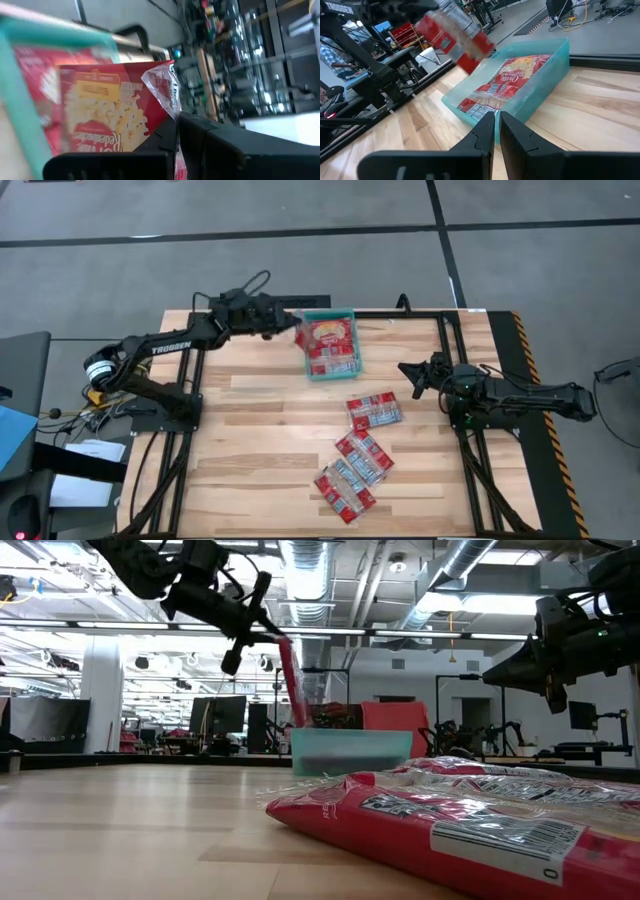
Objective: Sort popcorn bags into baskets
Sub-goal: Put the red popcorn bag into the green bin
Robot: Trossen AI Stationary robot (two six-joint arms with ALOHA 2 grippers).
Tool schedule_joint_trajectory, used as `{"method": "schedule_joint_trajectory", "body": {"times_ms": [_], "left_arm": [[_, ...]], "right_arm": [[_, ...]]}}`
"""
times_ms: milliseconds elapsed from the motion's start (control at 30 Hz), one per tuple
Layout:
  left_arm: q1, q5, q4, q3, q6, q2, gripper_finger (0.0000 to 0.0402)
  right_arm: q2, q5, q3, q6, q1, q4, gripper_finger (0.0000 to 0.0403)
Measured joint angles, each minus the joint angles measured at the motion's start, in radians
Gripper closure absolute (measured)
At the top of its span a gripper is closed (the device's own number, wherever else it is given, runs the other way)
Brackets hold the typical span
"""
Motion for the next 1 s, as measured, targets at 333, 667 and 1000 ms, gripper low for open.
{"method": "schedule_joint_trajectory", "body": {"times_ms": [333,667,1000], "left_arm": [[0.063,-0.004,0.045,0.065,-0.012,0.059,0.0401],[0.049,0.1,0.046,0.307,0.008,0.314,0.0401],[0.028,0.145,0.074,0.463,-0.022,0.531,0.0401]], "right_arm": [[0.0,0.003,0.0,-0.003,0.0,0.0,0.0349],[0.0,0.002,0.0,-0.019,0.0,0.0,0.0349],[0.0,0.002,0.0,-0.019,0.0,0.0,0.0349]]}}
